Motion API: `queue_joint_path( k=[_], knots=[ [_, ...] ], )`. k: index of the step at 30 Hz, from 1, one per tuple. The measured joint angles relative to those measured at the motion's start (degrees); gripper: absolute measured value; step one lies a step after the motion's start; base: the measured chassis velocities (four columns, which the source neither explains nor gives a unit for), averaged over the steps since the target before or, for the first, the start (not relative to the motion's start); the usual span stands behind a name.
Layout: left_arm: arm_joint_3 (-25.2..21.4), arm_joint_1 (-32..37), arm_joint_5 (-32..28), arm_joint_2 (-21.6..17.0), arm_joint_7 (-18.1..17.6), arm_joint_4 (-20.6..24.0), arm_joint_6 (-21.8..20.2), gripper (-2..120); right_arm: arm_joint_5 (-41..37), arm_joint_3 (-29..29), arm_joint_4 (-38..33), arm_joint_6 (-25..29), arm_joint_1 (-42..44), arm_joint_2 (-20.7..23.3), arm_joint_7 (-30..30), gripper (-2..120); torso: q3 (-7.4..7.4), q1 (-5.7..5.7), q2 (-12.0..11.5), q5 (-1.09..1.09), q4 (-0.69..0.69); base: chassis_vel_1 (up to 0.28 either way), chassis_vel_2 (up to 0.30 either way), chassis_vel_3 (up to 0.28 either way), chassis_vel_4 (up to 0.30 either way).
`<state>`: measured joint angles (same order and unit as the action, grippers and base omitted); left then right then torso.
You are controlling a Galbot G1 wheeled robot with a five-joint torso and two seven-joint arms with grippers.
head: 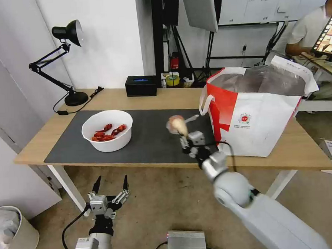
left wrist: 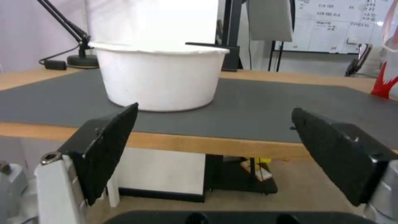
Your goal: Pick up the trash from the table and place it into the takeout bag.
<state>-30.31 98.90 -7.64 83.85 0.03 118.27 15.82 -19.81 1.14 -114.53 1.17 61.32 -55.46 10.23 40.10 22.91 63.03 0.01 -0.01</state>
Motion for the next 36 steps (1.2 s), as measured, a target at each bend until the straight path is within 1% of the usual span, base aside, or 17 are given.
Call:
queue_joint_path(
  k=[2,3,5,6,9,15,21,24,25,28,29,32,33,36],
  knots=[
    [0.0,-0.2,0.0,-0.2,0.0,0.0,0.0,100,0.8,2.8,-1.7,1.3,3.5,-0.2,-0.4,7,0.00,0.00,0.0,0.00,0.01,0.000,0.000,0.000,0.000],
    [0.0,-0.2,0.0,-0.2,0.0,0.0,0.0,100,0.8,2.8,-1.7,1.3,3.5,-0.2,-0.4,7,0.00,0.00,0.0,0.00,0.01,0.000,0.000,0.000,0.000],
    [-0.1,-0.4,-0.1,-0.3,0.0,-0.2,0.0,100,1.6,5.7,-2.9,2.9,7.0,-0.7,-1.0,7,0.00,0.00,0.0,-0.01,0.01,0.000,0.000,0.000,0.000],
    [-0.1,-0.4,-0.1,-0.3,0.0,-0.2,0.0,100,1.6,5.7,-2.9,2.9,7.0,-0.7,-1.0,7,0.00,0.00,0.0,-0.01,0.01,0.000,0.000,0.000,0.000],
    [-0.5,-0.4,-0.2,-0.3,0.0,-0.6,0.0,100,2.9,10.3,-4.5,6.7,11.5,-1.8,-2.4,7,0.00,0.00,0.0,-0.01,0.01,0.000,0.000,0.000,0.000],
    [-0.6,-0.4,-0.5,-0.7,0.0,-1.1,0.0,100,1.6,13.7,-5.8,9.8,13.7,-3.0,-3.8,6,0.01,0.00,0.0,0.00,0.01,0.000,0.000,0.000,0.000],
    [-0.7,-0.4,-0.5,-0.7,0.0,-1.1,0.1,100,-2.0,14.9,-8.2,10.3,10.9,-2.5,-2.8,6,0.01,0.00,0.0,-0.01,0.02,0.000,0.000,0.000,0.000],
    [-0.5,-0.2,-0.4,-0.6,0.1,-0.9,0.1,100,-4.7,15.9,-9.2,9.2,7.4,-0.6,-0.5,6,0.01,0.01,0.0,-0.01,0.02,0.000,0.000,0.000,0.000],
    [-0.5,-0.2,-0.4,-0.6,0.1,-0.9,0.1,100,-4.7,15.9,-9.2,9.2,7.4,-0.6,-0.5,6,0.01,0.01,0.0,-0.01,0.02,0.000,0.000,0.000,0.000],
    [-0.1,0.0,-0.1,-0.4,0.1,-0.8,0.1,100,-7.7,17.8,-9.0,7.9,4.0,1.8,1.3,6,0.01,0.01,0.0,-0.01,0.01,0.000,0.000,0.000,0.000],
    [-0.1,0.0,-0.1,-0.4,0.1,-0.8,0.1,100,-7.7,17.8,-9.0,7.9,4.0,1.8,1.3,6,0.01,0.01,0.0,-0.01,0.01,0.000,0.000,0.000,0.000],
    [0.3,0.1,0.3,-0.3,0.2,-0.8,0.1,100,-10.5,19.8,-8.2,6.4,0.5,4.4,2.5,6,0.01,0.01,0.0,0.00,0.01,0.000,0.000,0.000,0.000],
    [0.3,0.1,0.3,-0.3,0.2,-0.8,0.1,100,-10.5,19.8,-8.2,6.4,0.5,4.4,2.5,6,0.01,0.01,0.0,0.00,0.01,0.000,0.000,0.000,0.000],
    [0.7,0.2,0.8,-0.1,0.2,-0.8,0.1,100,-13.3,21.3,-6.8,4.4,-3.7,6.7,3.7,6,0.01,0.01,0.0,0.00,0.01,0.000,0.000,0.000,0.000]
  ],
)
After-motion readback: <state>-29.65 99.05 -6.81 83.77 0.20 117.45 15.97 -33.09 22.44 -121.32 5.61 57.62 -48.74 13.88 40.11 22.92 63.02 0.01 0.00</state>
